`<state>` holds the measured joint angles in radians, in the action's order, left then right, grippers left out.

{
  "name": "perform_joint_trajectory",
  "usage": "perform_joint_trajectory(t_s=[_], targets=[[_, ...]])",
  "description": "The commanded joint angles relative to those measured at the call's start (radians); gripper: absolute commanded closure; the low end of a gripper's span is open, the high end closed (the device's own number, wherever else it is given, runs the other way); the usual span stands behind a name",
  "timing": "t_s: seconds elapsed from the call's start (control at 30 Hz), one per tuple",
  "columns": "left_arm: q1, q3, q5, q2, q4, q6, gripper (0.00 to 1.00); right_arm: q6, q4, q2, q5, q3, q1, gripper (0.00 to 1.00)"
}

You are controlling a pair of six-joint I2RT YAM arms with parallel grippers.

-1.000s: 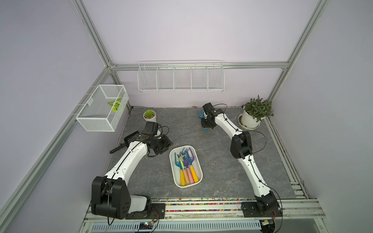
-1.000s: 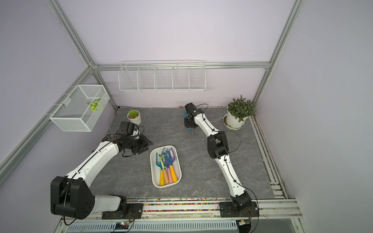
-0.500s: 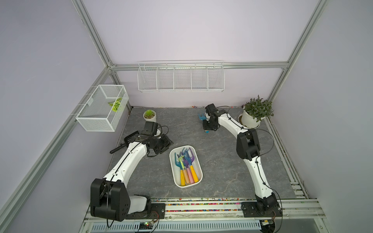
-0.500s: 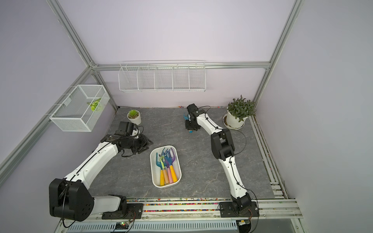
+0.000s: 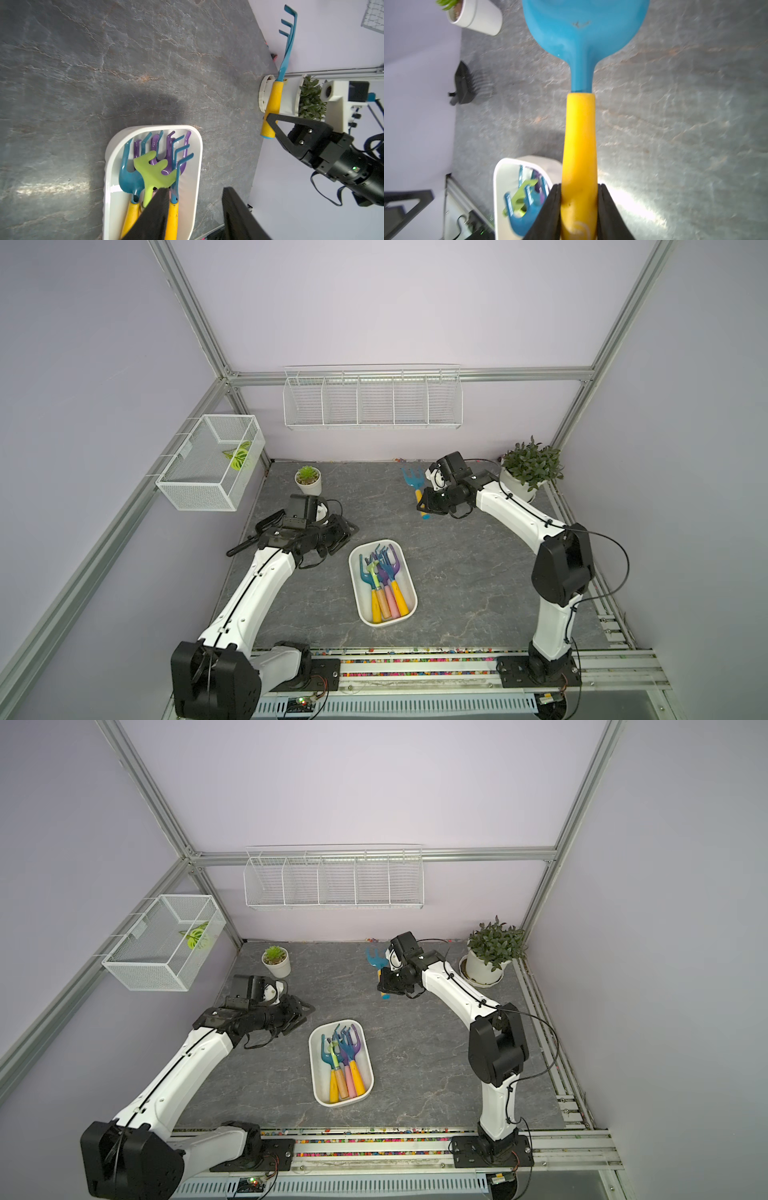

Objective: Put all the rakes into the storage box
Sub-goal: Pick up the rake at the center of the board, then place the rake in the storage box.

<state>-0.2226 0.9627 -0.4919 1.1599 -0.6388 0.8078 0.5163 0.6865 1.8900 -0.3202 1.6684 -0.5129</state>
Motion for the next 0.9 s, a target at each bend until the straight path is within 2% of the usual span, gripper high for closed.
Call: perform_joint_trajectory(t_s=[0.0,0.27,0.43,0.67,0.73,0.87], targets=[[0.006,-0.034,-0.045,-0.045,0.050,0.036,0.51,0.051,-0.047,-0.090,-0.056,-0.055,-0.049,1.00],[0.007,-0.048,-0.086,-0.101,0.108,0.099,0.49,0.119,-0.029,-0.225,0.008,-0.169,-0.210,1.00],[0.005,-0.063,-0.106,-0.119,0.170,0.150,0.48,0.181,-0.069,-0.273,0.004,-0.240,-0.293,1.00],[-0.063,-0.101,-0.068,-0.150,0.181,0.189,0.48,0.293,-0.166,-0.287,-0.033,-0.286,-0.358,1.00],[-0.090,-0.113,-0.035,-0.173,0.166,0.197,0.48,0.274,-0.102,-0.268,0.014,-0.241,-0.384,1.00],[-0.104,-0.143,0.032,-0.254,0.093,0.223,0.49,0.181,0.122,-0.204,0.188,-0.116,-0.458,1.00]])
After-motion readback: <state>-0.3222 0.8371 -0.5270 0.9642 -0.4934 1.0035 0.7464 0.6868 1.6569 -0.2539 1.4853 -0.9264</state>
